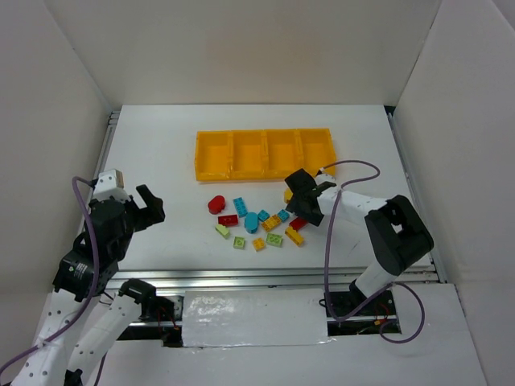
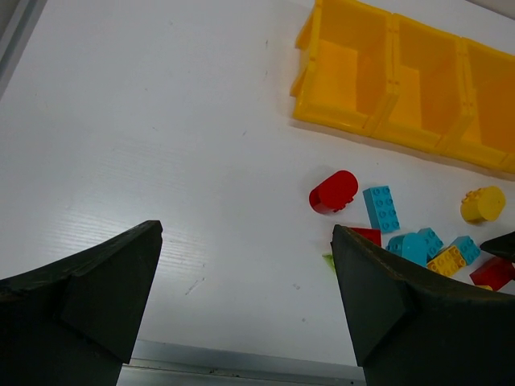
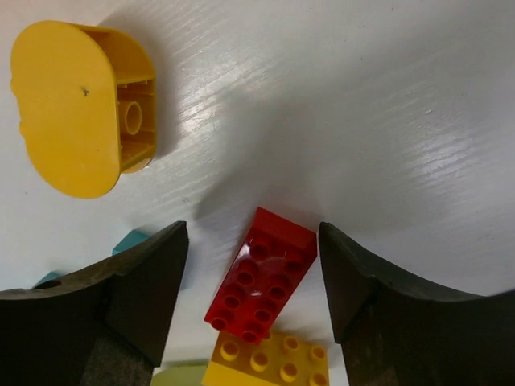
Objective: Sort the legos into containers by color
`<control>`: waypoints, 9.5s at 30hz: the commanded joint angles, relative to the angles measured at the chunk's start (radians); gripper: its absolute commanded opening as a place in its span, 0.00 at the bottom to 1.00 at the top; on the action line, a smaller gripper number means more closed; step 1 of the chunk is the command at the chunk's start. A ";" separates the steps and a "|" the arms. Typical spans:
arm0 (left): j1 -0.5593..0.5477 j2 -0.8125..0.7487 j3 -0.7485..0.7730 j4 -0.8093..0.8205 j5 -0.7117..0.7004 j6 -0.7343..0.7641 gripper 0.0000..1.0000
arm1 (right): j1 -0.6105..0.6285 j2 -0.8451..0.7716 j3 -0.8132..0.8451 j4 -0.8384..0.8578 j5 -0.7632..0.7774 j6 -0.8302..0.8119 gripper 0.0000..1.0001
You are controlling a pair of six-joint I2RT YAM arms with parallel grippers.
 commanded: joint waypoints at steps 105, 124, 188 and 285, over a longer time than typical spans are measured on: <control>-0.098 1.230 0.210 0.454 0.293 0.028 0.75 | 0.090 -0.706 -0.037 0.052 -0.506 -0.479 1.00; -0.124 1.138 0.215 0.480 0.267 0.034 0.86 | 0.091 -0.675 -0.053 0.061 -0.514 -0.482 1.00; -0.314 0.643 -0.001 0.678 0.641 0.170 0.00 | 0.143 -0.199 0.077 0.506 -0.673 -0.089 0.88; -0.319 0.267 0.059 -0.043 -0.068 -0.184 1.00 | 0.522 0.036 0.528 -0.189 0.256 0.157 1.00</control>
